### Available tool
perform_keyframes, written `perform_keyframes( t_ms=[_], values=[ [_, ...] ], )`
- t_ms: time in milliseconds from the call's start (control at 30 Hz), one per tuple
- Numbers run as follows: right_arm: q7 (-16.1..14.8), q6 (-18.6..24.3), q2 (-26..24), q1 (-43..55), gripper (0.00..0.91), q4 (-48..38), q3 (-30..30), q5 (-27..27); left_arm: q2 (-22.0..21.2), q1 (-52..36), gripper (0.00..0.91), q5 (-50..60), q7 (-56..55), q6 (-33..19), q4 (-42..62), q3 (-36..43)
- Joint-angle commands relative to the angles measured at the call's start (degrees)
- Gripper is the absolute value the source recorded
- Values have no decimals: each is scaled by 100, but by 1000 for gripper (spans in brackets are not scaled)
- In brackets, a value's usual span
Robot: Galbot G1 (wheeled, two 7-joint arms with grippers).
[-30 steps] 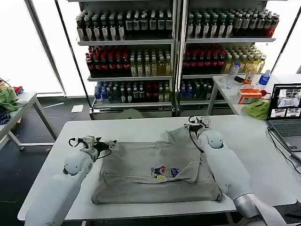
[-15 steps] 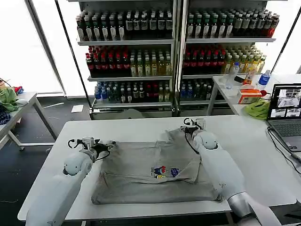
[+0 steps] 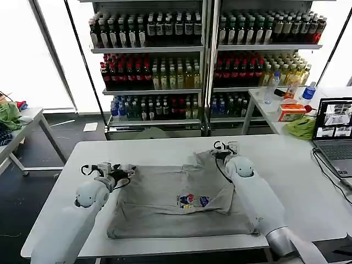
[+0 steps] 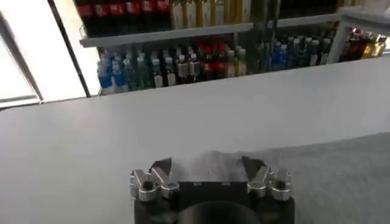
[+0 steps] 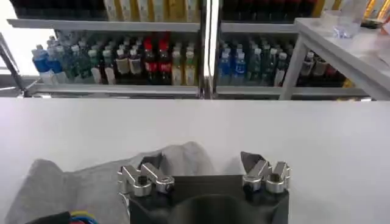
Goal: Fold and organize the clothes.
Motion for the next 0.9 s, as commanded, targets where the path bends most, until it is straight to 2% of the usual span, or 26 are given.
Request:
perform_keyframes(
  t_ms=[33, 633, 900],
  values=[
    [29, -39, -10, -119, 0, 84, -26, -32, -15, 35, 10, 6, 37, 16, -46, 42],
    [45, -8, -124, -418, 0, 551, 15, 56, -170, -57, 0, 21, 92, -74, 97, 124],
    [100, 10, -120, -536, 0, 978, 228, 162, -146, -4, 0, 73, 113, -213, -75, 55]
  ],
)
